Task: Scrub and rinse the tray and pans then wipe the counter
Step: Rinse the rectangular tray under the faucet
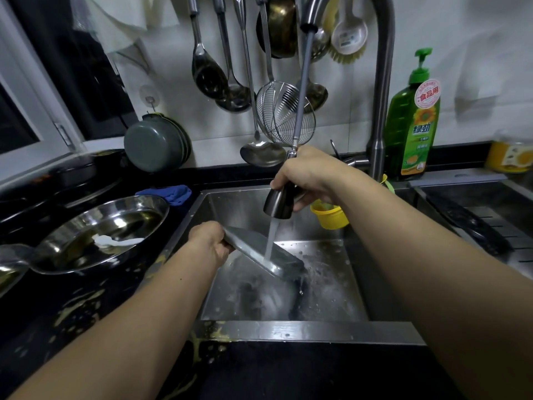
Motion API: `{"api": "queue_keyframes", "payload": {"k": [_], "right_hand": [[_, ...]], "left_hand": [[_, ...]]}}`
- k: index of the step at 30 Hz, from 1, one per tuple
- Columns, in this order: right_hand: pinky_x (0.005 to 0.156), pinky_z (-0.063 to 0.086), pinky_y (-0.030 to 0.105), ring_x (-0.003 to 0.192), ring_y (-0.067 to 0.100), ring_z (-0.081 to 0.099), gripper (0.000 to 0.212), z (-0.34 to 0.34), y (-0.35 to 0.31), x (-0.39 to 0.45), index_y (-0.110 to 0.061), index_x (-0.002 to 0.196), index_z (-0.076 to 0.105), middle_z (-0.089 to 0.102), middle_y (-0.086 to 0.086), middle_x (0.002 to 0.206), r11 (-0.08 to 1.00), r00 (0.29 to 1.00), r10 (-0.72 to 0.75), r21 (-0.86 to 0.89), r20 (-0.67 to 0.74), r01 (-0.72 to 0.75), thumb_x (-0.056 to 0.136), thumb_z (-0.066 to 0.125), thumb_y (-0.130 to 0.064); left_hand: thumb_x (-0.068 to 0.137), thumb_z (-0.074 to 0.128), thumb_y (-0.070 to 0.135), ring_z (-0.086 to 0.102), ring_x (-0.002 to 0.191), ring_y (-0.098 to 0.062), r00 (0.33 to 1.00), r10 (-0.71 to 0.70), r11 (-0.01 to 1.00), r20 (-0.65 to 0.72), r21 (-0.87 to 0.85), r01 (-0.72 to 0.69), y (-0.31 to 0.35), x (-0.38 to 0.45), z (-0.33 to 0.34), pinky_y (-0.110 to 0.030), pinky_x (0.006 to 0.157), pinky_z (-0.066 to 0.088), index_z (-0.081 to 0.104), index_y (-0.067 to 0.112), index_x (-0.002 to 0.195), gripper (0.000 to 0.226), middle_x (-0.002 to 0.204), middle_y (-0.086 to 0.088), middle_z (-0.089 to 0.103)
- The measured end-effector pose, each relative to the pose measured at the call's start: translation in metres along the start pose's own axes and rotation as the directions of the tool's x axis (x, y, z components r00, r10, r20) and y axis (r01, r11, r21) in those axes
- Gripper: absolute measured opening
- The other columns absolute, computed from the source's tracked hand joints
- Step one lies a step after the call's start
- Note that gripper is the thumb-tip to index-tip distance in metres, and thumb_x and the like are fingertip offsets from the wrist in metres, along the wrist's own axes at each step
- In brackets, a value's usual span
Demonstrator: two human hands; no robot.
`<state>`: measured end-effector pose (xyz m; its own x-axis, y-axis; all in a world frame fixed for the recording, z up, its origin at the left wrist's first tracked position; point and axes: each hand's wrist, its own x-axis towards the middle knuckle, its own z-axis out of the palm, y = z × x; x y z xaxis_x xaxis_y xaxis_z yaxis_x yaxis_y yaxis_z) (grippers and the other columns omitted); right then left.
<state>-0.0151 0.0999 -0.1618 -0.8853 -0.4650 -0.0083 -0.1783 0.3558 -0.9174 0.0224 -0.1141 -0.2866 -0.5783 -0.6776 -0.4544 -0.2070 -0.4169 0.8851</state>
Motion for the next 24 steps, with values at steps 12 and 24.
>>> {"api": "queue_keyframes", "payload": {"k": [12, 24], "right_hand": [[0.066, 0.063, 0.048, 0.078, 0.032, 0.07, 0.019, -0.014, 0.009, -0.008, -0.011, 0.083, 0.053, 0.066, 0.017, 0.089, 0.998, 0.998, 0.009, -0.061, -0.058, -0.013, 0.084, 0.07, -0.002], [0.061, 0.063, 0.049, 0.079, 0.032, 0.07, 0.028, -0.021, 0.023, 0.007, -0.012, 0.097, 0.055, 0.065, 0.015, 0.097, 0.988, 0.986, 0.003, -0.149, -0.168, -0.029, 0.078, 0.076, -0.008]], "left_hand": [[0.104, 0.029, -0.005, 0.06, 0.105, -0.039, 0.989, 0.001, 0.994, -0.147, -0.109, -0.017, -0.001, 0.012, -0.017, -0.064, 0.071, 0.052, 0.042, 0.007, 0.147, 0.047, 0.135, -0.021, 0.056], [0.11, 0.034, 0.009, 0.064, 0.117, -0.036, 0.998, -0.033, 0.999, -0.046, -0.013, 0.032, 0.002, -0.008, -0.027, -0.05, 0.083, 0.056, 0.044, 0.002, 0.144, 0.036, 0.132, -0.022, 0.061]]}}
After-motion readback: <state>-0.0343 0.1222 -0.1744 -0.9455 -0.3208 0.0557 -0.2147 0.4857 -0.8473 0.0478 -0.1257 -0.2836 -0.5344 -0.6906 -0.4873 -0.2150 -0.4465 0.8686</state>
